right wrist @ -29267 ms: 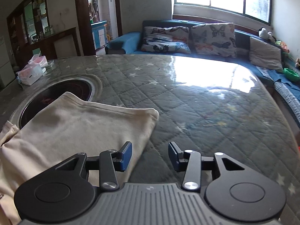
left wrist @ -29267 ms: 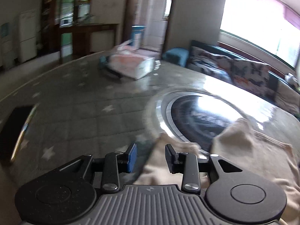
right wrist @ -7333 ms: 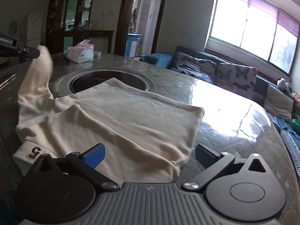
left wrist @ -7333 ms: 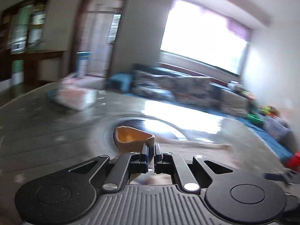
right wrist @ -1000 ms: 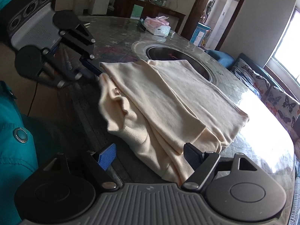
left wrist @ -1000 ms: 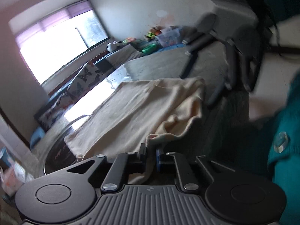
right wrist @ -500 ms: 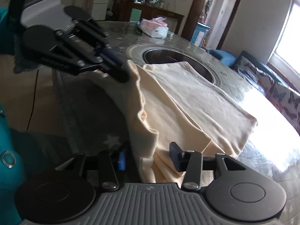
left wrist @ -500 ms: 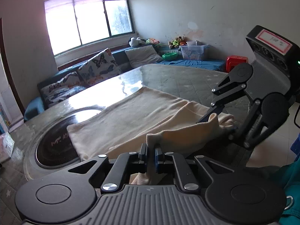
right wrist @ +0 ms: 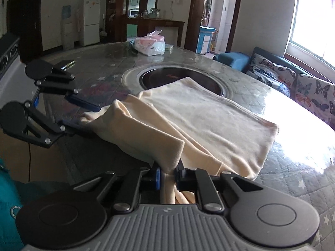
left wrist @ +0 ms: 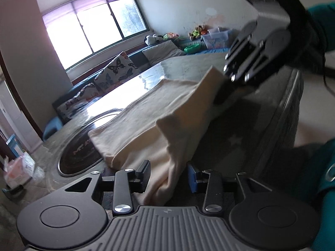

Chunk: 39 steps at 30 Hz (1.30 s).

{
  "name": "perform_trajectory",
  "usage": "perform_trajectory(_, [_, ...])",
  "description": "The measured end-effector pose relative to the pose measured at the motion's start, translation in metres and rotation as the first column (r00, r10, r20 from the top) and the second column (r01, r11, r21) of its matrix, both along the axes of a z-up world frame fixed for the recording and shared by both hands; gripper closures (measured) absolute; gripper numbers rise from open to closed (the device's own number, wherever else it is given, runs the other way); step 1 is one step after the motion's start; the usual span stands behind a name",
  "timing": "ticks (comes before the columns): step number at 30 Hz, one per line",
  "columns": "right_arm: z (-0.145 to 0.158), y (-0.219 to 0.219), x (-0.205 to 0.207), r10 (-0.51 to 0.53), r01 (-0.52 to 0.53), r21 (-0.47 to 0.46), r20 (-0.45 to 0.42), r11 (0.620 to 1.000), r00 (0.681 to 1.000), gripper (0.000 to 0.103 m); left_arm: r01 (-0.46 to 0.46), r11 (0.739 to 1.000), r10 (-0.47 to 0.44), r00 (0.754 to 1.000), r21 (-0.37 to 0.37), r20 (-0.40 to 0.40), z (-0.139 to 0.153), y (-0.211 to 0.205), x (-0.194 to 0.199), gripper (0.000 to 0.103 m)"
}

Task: Fold clothes

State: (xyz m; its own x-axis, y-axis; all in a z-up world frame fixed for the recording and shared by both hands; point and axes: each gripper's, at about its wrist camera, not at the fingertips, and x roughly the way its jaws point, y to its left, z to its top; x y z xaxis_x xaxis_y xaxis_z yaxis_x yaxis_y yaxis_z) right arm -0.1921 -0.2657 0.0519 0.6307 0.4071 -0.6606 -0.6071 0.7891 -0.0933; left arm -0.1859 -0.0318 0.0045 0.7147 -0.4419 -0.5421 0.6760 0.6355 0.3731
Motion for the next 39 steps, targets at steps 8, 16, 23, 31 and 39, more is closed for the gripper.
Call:
perform_trajectory(8, [0.006, -0.002, -0.014, -0.015, 0.014, 0.019, 0.043, 1.0, 0.999, 0.093, 0.019, 1.0, -0.019, 1.0, -0.018, 0.003, 0.01, 0.003, -0.005, 0.097])
perform_trajectory(16, [0.029, -0.013, -0.045, 0.037, -0.038, 0.018, 0.053, 0.999, 0.998, 0.094, 0.058, 0.994, -0.062, 0.997, -0.095, -0.035, 0.039, 0.009, -0.039, 0.097])
perform_trajectory(23, [0.055, -0.022, -0.076, 0.066, -0.067, 0.038, 0.028, 0.997, 0.997, 0.094, 0.069, 0.986, -0.076, 0.996, -0.15, -0.044, 0.059, 0.01, -0.051, 0.097])
perform_trajectory(31, [0.067, -0.021, -0.029, 0.036, -0.039, 0.046, 0.067, 0.998, 0.997, 0.094, -0.017, 0.985, 0.016, 1.0, -0.174, -0.009, 0.066, 0.004, 0.008, 0.097])
perform_trajectory(39, [0.065, -0.026, 0.056, 0.002, -0.004, 0.033, 0.05, 0.999, 0.999, 0.094, -0.145, 0.98, 0.137, 0.989, -0.138, -0.063, 0.045, -0.015, 0.084, 0.097])
